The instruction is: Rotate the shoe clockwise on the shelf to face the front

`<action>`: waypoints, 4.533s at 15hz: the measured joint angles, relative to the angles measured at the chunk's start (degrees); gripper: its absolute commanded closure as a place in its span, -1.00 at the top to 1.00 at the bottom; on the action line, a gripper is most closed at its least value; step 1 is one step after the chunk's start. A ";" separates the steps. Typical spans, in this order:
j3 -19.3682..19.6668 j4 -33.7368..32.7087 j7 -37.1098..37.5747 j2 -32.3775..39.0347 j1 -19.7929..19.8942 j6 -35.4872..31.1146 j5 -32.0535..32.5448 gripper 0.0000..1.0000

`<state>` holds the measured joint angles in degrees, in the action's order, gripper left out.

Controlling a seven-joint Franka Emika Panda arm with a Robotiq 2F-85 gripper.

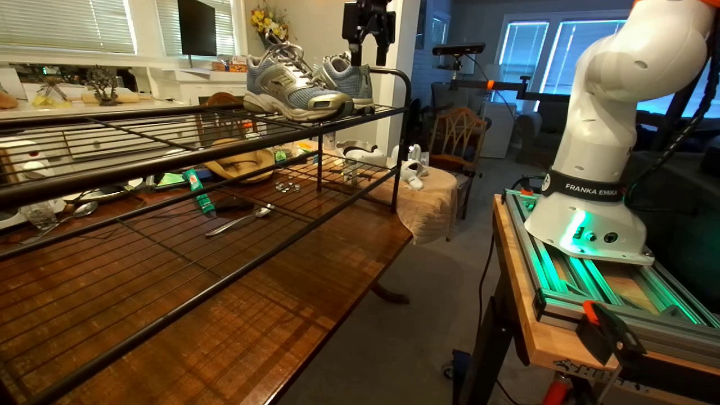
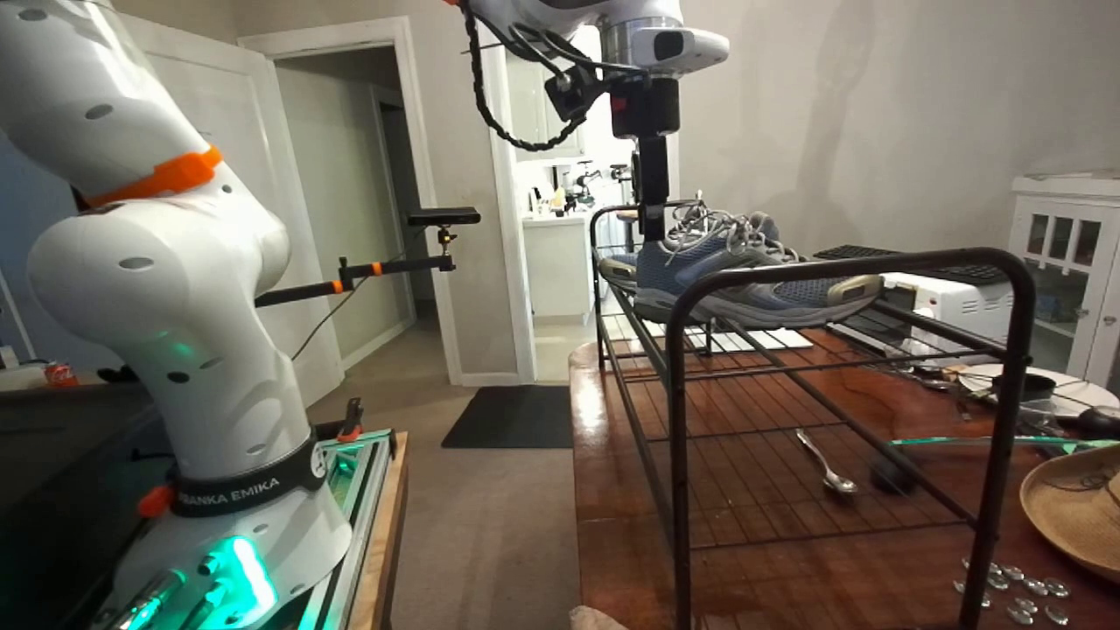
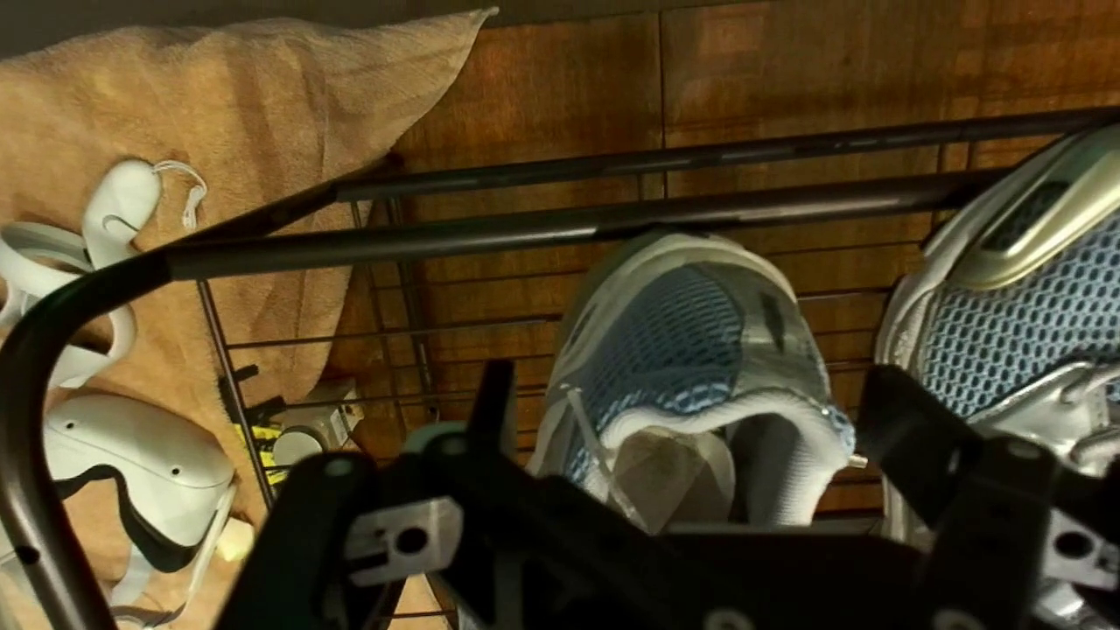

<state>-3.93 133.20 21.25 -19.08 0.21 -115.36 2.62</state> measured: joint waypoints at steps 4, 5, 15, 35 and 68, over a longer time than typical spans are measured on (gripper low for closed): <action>0.20 2.32 0.00 -0.35 0.00 -4.86 -3.50 1.00; 0.22 2.82 0.00 -0.38 0.00 -6.31 -4.63 1.00; -0.09 3.84 -1.33 -0.83 -0.34 -14.99 -7.15 1.00; 0.07 6.93 -5.72 -0.28 -0.48 -18.90 -7.07 -0.22; -5.70 -3.06 31.71 4.07 2.95 -5.27 10.77 0.51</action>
<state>-9.63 130.15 52.96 -15.01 3.16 -120.63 13.39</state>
